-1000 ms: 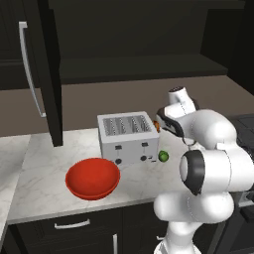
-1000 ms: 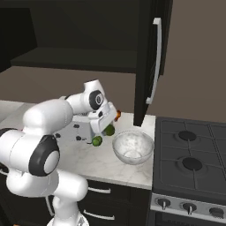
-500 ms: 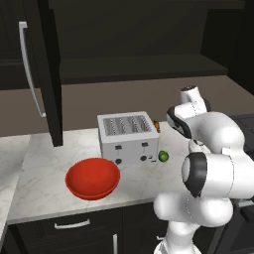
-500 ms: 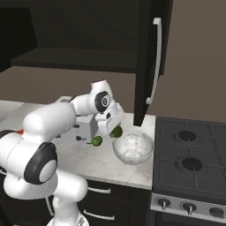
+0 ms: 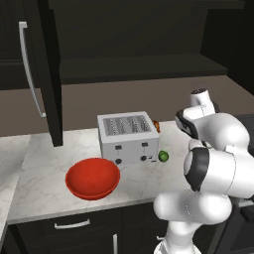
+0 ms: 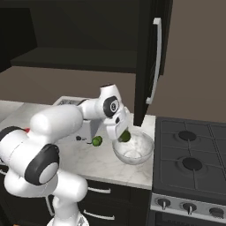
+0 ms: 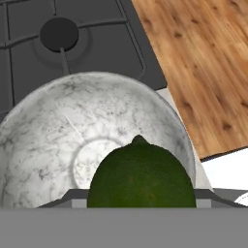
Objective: Pick both bowls and place them on the counter. Then place the lime in one bowl and place the avocado in the other bowl.
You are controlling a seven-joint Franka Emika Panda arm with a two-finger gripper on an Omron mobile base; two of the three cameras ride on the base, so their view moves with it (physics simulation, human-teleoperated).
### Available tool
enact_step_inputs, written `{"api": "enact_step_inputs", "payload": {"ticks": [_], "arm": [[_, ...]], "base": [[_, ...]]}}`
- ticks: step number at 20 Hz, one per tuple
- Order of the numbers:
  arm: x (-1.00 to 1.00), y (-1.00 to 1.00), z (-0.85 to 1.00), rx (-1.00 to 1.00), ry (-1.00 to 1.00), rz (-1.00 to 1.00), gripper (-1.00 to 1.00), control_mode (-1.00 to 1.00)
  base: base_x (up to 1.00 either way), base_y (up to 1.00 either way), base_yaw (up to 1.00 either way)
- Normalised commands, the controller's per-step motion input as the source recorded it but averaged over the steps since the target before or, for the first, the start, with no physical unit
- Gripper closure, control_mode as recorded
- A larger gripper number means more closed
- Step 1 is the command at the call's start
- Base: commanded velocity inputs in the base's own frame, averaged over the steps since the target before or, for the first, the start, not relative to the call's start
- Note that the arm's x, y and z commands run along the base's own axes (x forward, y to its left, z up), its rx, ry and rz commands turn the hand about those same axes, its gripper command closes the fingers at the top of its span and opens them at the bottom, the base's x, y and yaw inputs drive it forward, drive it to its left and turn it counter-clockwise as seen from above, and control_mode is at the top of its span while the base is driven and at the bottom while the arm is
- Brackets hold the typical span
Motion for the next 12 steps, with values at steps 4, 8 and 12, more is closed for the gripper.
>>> {"api": "enact_step_inputs", "payload": {"ticks": [4, 8, 12], "arm": [[0.0, -0.19, -0.26, 0.03, 0.03, 0.0, 1.0, -1.0], [0.0, -0.14, -0.23, 0.04, 0.01, 0.0, 1.0, -1.0], [0.0, -0.11, -0.21, 0.04, 0.0, 0.0, 1.0, -1.0]], "base": [[0.0, 0.0, 0.0], [0.0, 0.0, 0.0], [0.0, 0.0, 0.0]]}}
